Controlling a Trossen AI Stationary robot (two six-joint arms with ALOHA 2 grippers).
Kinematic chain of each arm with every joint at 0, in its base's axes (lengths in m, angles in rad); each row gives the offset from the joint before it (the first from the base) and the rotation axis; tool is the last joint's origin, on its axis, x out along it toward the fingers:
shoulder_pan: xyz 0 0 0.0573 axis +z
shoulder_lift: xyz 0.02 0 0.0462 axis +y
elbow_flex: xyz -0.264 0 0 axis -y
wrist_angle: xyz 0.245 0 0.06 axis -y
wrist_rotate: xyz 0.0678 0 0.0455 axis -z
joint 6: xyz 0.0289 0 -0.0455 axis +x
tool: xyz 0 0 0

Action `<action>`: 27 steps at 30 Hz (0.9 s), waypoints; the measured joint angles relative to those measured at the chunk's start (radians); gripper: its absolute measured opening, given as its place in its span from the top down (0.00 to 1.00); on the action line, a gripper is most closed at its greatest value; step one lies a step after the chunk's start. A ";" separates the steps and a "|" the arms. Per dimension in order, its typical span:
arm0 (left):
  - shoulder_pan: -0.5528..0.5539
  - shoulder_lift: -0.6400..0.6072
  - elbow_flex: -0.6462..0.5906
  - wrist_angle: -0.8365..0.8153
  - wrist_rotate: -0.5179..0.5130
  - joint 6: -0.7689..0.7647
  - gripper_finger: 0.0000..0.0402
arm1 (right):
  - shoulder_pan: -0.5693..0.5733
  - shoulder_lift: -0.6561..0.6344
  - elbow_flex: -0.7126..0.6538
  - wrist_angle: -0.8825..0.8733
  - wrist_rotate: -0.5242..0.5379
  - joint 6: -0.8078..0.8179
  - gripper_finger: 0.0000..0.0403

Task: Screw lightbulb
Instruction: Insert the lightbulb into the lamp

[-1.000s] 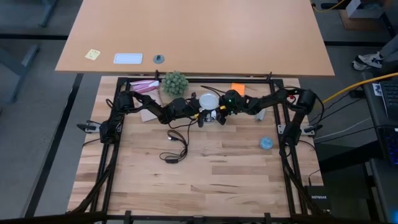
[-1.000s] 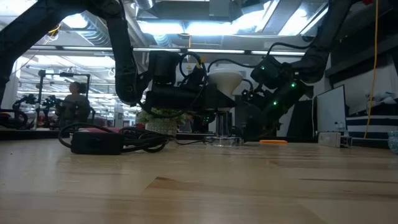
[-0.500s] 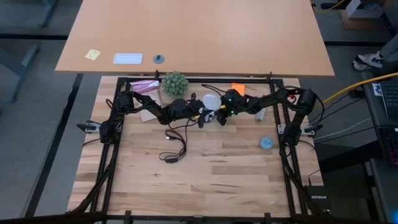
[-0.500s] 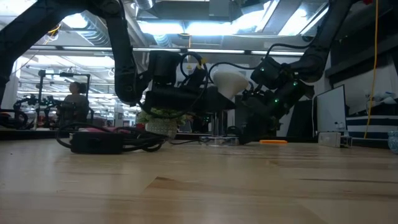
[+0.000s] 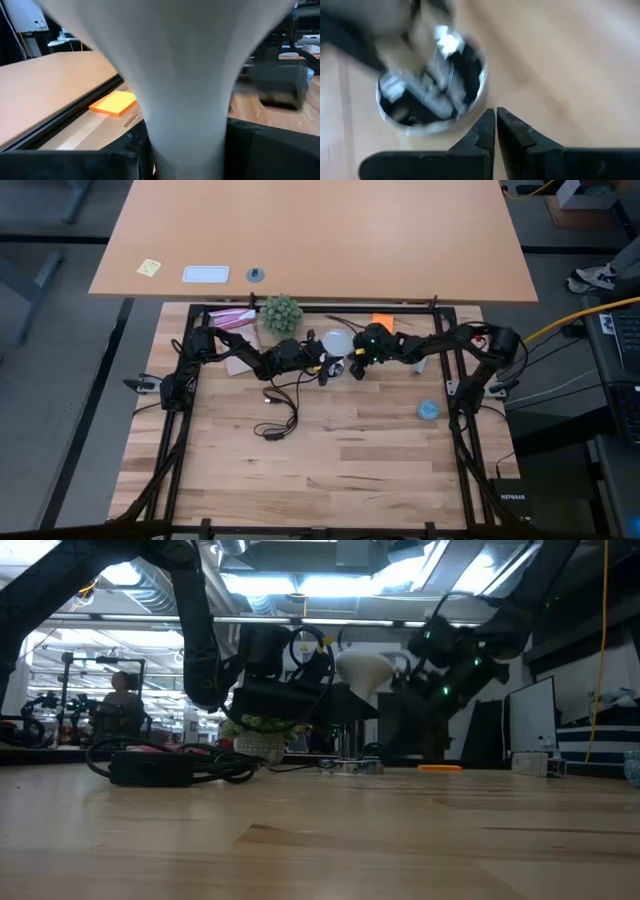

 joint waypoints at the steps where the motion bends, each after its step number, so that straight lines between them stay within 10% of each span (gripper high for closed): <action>1: 0.000 0.000 0.000 0.005 0.000 0.003 0.65 | 0.000 -0.021 0.002 0.006 0.021 -0.009 0.94; 27: -0.001 0.001 0.000 0.039 0.000 -0.051 0.65 | 0.135 -0.220 0.005 0.220 -0.038 0.003 0.94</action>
